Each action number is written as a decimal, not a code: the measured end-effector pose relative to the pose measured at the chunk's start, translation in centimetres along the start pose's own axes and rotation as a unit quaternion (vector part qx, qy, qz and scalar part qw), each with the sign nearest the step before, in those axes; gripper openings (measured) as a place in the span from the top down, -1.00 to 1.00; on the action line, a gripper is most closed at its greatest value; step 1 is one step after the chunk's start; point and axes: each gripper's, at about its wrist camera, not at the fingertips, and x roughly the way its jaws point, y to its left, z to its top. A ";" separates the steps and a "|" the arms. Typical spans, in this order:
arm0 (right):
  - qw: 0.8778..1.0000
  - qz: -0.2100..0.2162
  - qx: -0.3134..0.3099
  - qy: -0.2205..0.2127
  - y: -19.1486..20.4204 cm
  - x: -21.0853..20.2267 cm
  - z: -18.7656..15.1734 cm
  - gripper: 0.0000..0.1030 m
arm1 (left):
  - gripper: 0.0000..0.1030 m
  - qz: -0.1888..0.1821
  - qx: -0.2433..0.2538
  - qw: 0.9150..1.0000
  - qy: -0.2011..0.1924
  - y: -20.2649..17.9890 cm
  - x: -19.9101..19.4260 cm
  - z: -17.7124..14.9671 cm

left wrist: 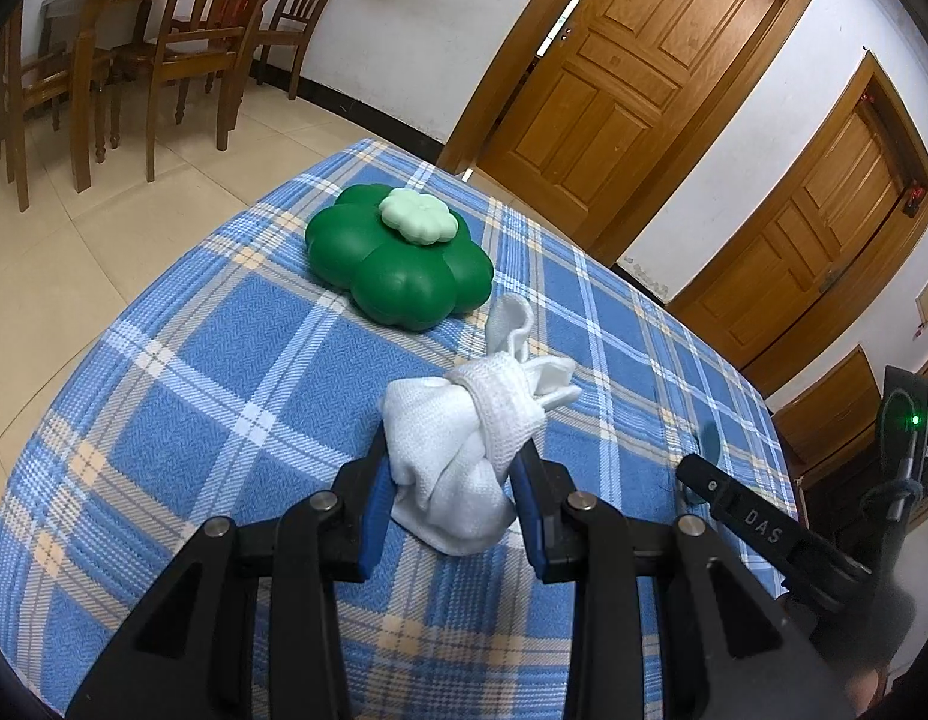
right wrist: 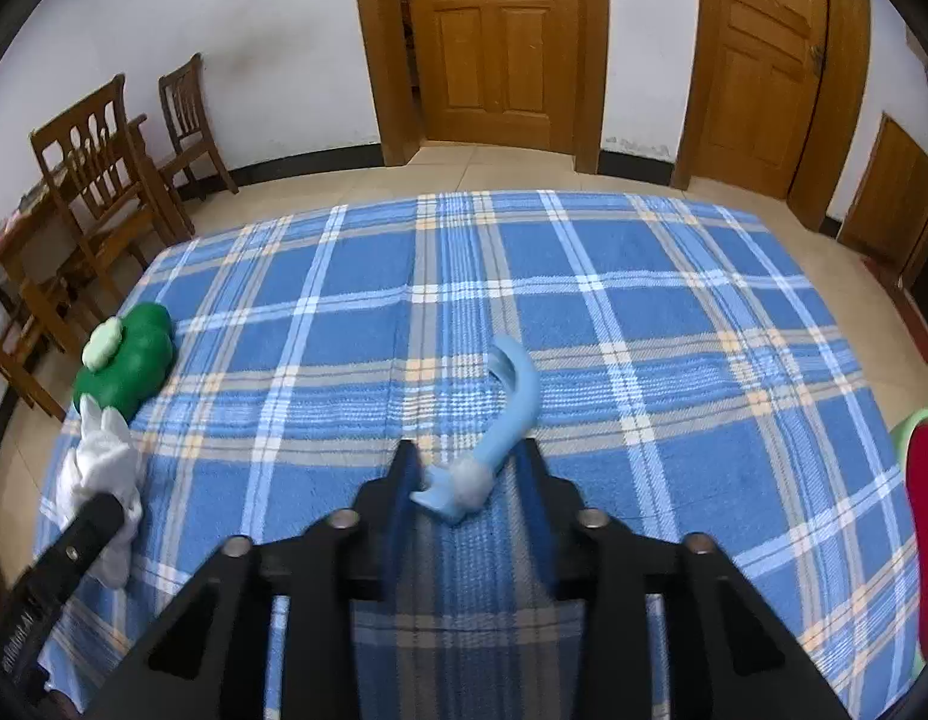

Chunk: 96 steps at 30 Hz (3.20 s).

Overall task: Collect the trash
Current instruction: 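Grasp the light blue plastic tube with the right tool while the left holds the cloth, then carry the white cloth and blue tube over the red bucket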

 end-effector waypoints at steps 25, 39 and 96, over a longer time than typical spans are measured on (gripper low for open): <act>0.998 0.029 0.050 -0.009 -6.5 -6.2 -4.1 0.48 | 0.31 0.000 -0.001 1.000 -0.001 0.1 0.0 0.0; 0.995 0.000 0.099 -0.014 -12.6 -10.8 -7.1 0.48 | 0.31 -0.002 0.021 1.000 0.003 -1.8 -0.2 -0.6; 0.933 -0.036 0.351 -0.071 -34.8 -17.9 -15.6 0.41 | 0.31 -0.139 0.243 0.953 0.117 -25.5 -2.8 -10.0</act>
